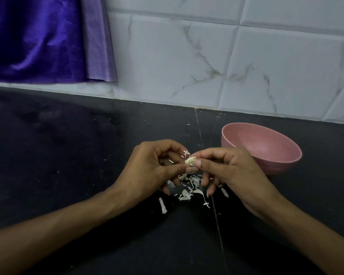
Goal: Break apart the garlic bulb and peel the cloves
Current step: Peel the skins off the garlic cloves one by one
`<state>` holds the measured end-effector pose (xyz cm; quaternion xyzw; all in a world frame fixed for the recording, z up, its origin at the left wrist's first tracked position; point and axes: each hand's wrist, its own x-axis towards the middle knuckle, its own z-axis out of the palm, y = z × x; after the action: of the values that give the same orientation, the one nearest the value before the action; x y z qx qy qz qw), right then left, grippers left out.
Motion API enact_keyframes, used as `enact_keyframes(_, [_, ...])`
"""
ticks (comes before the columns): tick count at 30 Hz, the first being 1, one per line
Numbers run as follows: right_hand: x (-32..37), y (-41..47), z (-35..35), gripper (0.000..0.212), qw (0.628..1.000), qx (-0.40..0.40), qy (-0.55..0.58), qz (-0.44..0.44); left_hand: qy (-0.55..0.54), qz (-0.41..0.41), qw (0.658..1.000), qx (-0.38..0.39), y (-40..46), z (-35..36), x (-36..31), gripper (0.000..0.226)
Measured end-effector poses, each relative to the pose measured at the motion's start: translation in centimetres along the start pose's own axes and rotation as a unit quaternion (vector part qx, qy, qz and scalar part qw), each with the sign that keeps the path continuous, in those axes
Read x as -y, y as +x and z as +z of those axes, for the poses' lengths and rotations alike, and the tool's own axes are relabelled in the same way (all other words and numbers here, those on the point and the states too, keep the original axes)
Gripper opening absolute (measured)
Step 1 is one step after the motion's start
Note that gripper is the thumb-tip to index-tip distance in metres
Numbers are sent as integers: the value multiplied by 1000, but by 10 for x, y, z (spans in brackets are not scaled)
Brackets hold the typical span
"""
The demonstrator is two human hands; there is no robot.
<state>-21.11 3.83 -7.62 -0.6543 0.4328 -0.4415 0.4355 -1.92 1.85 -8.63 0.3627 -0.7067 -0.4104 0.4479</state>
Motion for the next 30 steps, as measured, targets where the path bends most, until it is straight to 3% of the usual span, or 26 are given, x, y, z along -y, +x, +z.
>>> enact_keyframes(13, [-9, 2, 3, 22, 999, -6, 25, 24, -6, -7, 1000, -19, 0, 3, -2, 38])
enact_keyframes(18, [-12, 3, 3, 14, 999, -7, 23, 22, -2, -3, 1000, -29, 1, 2, -1, 37])
enact_keyframes(30, [-13, 5, 2, 15, 999, -1, 20, 30, 7, -5, 999, -37, 1, 3, -1, 34])
